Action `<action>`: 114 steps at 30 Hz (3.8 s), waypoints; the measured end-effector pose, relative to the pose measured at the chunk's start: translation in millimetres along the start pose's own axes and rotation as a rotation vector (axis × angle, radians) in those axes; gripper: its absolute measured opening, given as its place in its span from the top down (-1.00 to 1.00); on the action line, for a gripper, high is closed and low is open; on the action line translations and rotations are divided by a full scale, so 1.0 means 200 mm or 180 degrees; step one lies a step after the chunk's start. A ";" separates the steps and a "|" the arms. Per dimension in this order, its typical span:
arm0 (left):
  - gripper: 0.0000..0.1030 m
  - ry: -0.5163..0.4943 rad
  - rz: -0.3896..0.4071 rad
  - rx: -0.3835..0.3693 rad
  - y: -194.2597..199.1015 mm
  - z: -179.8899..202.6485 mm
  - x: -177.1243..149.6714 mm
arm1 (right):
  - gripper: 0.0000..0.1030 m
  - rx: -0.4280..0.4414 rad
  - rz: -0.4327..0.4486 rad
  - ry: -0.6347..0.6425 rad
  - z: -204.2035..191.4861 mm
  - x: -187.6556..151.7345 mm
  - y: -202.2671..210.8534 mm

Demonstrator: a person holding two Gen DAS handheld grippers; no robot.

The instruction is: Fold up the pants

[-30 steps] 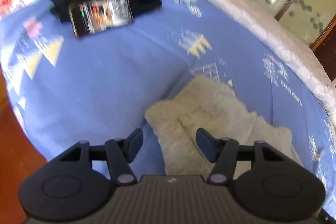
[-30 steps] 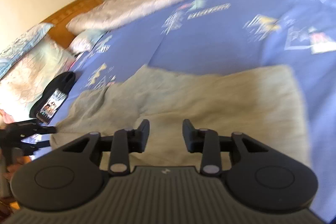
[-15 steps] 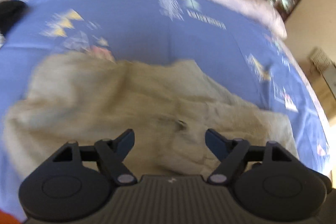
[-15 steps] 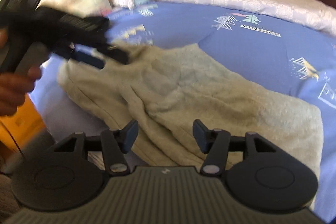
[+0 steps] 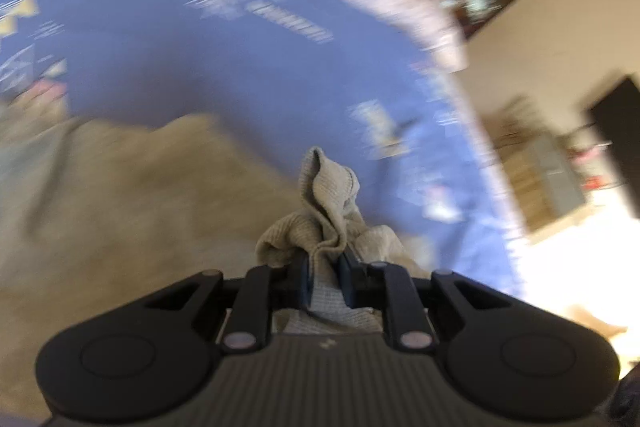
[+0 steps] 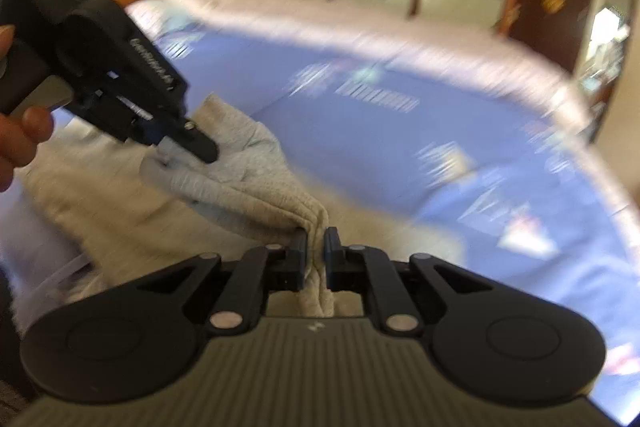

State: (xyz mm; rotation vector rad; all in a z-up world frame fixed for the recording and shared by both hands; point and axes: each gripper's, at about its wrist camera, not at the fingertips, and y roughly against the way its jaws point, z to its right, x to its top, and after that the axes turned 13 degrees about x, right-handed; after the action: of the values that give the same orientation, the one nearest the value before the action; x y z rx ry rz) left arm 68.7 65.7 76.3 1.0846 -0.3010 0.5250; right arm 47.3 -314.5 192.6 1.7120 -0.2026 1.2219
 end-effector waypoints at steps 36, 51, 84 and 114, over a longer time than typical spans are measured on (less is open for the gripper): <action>0.59 -0.0957 -0.0332 0.0840 -0.29 0.32 -0.25 | 0.72 0.0320 -0.0019 -0.2702 0.49 -0.46 0.14; 0.75 -0.1408 -0.0229 0.0601 -0.21 0.63 -0.13 | 0.64 0.0705 0.0219 -0.1087 -0.05 -0.03 0.14; 0.70 0.0554 0.0184 0.1181 0.39 -1.05 0.12 | 0.52 0.1431 -0.0447 0.0375 -0.91 0.29 -0.54; -0.50 0.0327 0.0598 0.1736 0.53 -1.10 -0.08 | 0.01 0.1626 -0.0320 -0.0646 -0.52 0.29 -0.35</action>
State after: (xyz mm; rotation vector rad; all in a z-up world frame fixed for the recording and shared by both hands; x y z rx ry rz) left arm -7.1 297.8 50.4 1.5586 -0.1713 0.8587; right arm 51.9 -177.5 196.5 2.2609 0.0856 1.0818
